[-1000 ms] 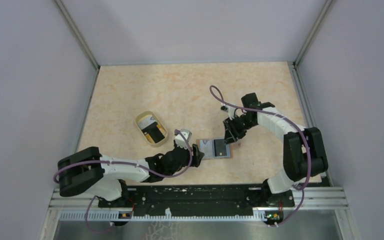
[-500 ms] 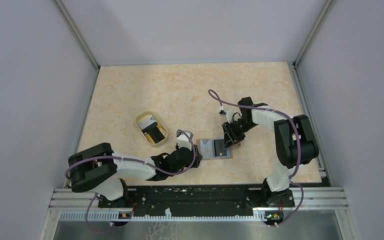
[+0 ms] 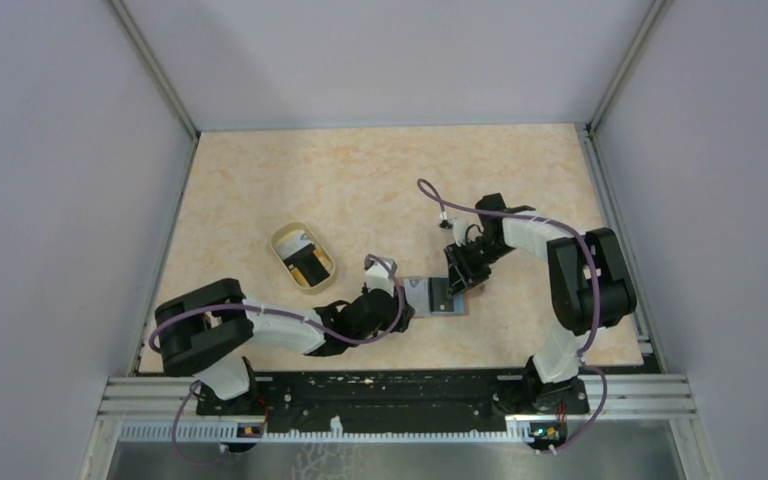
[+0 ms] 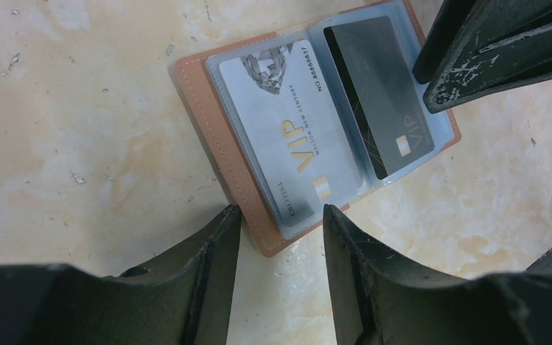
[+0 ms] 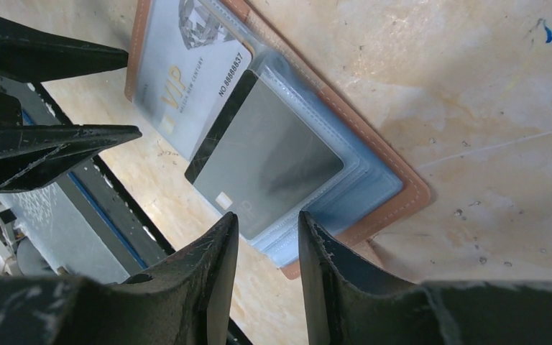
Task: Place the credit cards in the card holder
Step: Insert the credit card into the card holder.
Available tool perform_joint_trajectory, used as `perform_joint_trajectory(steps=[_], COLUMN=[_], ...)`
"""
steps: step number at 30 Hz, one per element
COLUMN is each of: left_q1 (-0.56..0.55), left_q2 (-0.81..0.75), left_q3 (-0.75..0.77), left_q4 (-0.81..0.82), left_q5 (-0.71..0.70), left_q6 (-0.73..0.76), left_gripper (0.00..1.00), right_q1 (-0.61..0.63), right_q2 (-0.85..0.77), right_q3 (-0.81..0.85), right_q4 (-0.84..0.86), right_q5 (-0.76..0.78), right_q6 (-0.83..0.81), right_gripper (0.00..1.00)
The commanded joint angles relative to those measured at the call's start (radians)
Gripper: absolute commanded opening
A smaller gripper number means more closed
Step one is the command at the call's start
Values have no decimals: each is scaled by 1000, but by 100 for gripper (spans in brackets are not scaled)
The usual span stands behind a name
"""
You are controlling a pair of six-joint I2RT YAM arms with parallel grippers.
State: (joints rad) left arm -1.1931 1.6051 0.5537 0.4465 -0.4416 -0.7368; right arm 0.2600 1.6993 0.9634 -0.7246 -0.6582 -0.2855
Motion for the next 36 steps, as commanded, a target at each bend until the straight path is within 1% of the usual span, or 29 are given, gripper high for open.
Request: perform_joint_trajectory(steps=[1,4,8,12,14,16,18,21,24,25,28,31,34,36], left_q1=[4,4,4,4,4,4,4,4,4,4,4,4,4,4], left_q2=[40,45,56,68,64,46,18,-46,-96,-108,-105,-57,27,90], left_q3=[17,20,21,31,38,46,51,50,51,53,71,113,188,236], left_q4=[-4,2,17,20,-3,-49,-87,-133,-161,-159,-129,-75,-30,-21], left_q5=[42,50,66,80,66,40,17,-8,-18,-15,26,98,172,188], left_q6=[-4,-3,-3,-1,-4,-5,2,12,25,29,44,59,69,75], left_gripper=[51,48,47,46,46,48,53,54,53,51,37,23,14,11], right_q1=[4,3,2,-11,-26,-45,-59,-74,-86,-87,-87,-87,-87,-87], right_q2=[29,15,-16,-20,-36,-62,-89,-114,-107,-101,-84,-63,-43,-31], right_q3=[46,47,44,47,45,39,31,28,24,25,26,27,29,30], right_q4=[-3,1,10,10,15,20,28,29,27,24,22,15,13,11], right_q5=[-43,-36,-52,-56,-43,-40,-39,-48,-54,-55,-47,-47,-49,-46], right_q6=[2,9,19,20,21,24,26,29,27,24,21,17,15,13], right_gripper=[37,38,41,42,42,43,43,44,44,44,44,44,44,44])
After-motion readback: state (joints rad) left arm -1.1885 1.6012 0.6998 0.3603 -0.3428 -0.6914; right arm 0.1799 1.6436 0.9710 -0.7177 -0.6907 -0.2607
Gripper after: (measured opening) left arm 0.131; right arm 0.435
